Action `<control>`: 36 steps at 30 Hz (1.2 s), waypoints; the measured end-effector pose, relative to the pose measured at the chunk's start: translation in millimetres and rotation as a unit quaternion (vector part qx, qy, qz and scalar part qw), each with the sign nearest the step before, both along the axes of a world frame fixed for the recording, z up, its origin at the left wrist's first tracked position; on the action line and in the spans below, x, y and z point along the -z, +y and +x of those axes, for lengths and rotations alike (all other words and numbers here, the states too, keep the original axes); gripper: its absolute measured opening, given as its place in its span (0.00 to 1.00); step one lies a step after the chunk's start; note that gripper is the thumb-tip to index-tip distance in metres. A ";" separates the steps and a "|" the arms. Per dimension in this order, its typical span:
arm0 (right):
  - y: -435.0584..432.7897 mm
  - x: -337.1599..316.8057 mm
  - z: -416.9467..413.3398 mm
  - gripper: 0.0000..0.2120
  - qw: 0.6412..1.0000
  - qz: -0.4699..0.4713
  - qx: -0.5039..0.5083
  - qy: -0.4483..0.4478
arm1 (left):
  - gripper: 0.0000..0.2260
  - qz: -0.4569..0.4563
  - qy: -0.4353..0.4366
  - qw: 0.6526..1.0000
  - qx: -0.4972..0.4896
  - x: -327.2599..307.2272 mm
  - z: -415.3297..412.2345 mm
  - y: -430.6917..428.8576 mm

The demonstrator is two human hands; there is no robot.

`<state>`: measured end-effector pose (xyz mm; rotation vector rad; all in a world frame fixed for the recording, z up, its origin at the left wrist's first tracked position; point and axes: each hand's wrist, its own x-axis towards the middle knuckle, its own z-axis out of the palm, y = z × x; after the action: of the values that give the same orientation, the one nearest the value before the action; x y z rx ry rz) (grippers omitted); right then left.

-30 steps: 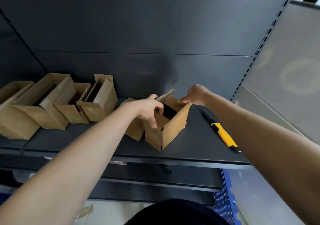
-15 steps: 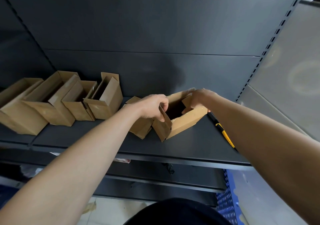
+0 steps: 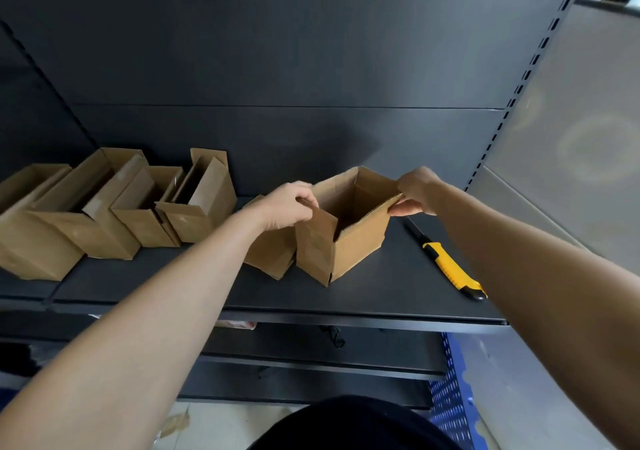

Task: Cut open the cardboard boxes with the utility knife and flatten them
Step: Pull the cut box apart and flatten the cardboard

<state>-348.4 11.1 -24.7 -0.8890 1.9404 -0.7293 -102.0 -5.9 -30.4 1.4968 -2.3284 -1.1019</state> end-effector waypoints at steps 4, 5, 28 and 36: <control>-0.9 0.1 -1.6 0.11 0.990 -0.031 0.093 -0.096 | 0.11 0.074 0.127 0.986 -0.080 -4.7 -16.6 4.6; 0.1 -2.5 -2.9 0.07 0.986 -0.030 0.112 -0.119 | 0.13 0.061 0.145 0.982 -0.104 -4.9 -17.4 3.5; 4.5 1.7 -12.2 0.20 0.912 -0.112 0.234 -0.318 | 0.21 0.144 0.204 0.915 -0.318 -6.9 -37.5 3.6; -7.7 9.5 -19.5 0.26 0.890 -0.083 0.319 -0.316 | 0.20 0.015 0.216 0.948 -0.234 -7.4 -51.1 16.1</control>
<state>-367.9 3.4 -34.2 -0.0297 1.5568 -1.3851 -153.1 10.2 -23.0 1.5170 -1.5685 -1.1809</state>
